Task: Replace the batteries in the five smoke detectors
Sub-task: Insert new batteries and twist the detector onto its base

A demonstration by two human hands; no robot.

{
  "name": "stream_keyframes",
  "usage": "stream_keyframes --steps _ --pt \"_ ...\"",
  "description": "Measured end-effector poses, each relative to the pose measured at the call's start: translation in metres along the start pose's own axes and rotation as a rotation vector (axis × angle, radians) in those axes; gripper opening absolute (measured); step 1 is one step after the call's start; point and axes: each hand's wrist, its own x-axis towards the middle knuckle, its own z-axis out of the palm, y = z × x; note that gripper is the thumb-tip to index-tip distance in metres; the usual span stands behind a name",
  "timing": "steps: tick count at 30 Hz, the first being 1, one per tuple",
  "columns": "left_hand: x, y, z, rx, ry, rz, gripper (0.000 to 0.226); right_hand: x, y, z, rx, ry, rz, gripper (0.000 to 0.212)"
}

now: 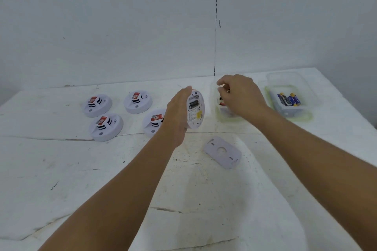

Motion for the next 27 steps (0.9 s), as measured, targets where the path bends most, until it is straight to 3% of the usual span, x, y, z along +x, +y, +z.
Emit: stream_keyframes --steps 6,13,21,27 --pt "0.007 0.001 0.004 -0.001 0.002 -0.005 0.032 0.045 0.028 0.02 -0.259 -0.3 0.038 0.035" --pt "0.007 0.006 -0.001 -0.029 -0.026 -0.015 0.029 0.068 0.039 0.035 -0.472 -0.421 -0.051 0.041" --pt "0.006 0.004 -0.012 -0.174 -0.087 -0.055 0.028 0.066 0.037 0.031 -0.404 -0.362 0.008 0.031" --pt "0.004 -0.001 -0.021 -0.239 -0.115 -0.046 0.03 0.037 0.013 0.002 0.054 -0.07 0.069 0.041"
